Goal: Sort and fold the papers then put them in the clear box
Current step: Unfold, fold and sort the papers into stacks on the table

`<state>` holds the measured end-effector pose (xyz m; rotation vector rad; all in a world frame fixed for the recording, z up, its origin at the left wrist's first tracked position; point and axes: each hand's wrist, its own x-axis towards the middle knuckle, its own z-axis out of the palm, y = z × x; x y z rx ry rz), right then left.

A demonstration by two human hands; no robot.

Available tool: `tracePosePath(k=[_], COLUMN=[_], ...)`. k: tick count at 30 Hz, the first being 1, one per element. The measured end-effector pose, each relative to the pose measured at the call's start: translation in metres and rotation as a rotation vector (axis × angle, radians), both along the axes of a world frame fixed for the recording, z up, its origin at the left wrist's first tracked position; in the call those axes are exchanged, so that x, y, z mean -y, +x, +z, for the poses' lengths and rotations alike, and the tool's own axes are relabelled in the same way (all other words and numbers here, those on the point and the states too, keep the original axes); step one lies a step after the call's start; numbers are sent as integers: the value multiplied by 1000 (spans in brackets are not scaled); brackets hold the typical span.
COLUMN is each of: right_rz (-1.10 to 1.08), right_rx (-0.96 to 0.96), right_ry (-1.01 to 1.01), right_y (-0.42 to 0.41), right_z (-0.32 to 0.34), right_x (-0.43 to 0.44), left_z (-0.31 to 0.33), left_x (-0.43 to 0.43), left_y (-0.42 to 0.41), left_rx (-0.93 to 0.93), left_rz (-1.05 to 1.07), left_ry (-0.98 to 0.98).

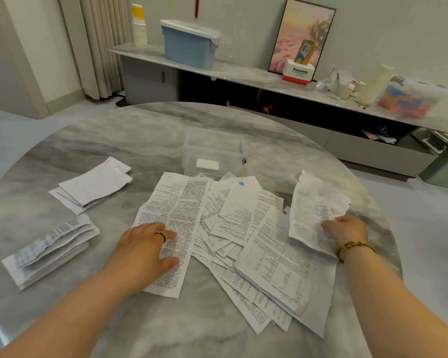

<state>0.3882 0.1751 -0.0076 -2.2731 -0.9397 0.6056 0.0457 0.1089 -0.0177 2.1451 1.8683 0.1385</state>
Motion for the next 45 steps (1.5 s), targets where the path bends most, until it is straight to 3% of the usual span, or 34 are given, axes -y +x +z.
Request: tracePosePath(k=[4,9,16,19,23,29,33,45], right_rz=[53,164,373,517,620,569,592,689], right_rx=[-257,-498,-354,-324,-564,-757,-852,-844], right_ry=[201,301,274,207,138,143,139,68], right_y=[-28,-70,-142,-162,-167,-145,-133,-121], right_z=[22,52,48,36,30,30,34,32], right_x=[32,68,98,100,98,84,84,79], left_z=[8,22,44,46,44,43,45,42], left_x=[3,17,27,26,20,19,17,11], left_y=[5,19,25,17,7,3,-2,-8], left_rx=[280,759,1245,1282,1338,1310,1269,1341], left_rz=[31,84,156,263,304,207,200,268], left_ry=[54,-150,-224,-156,-230,-470,-452,-381])
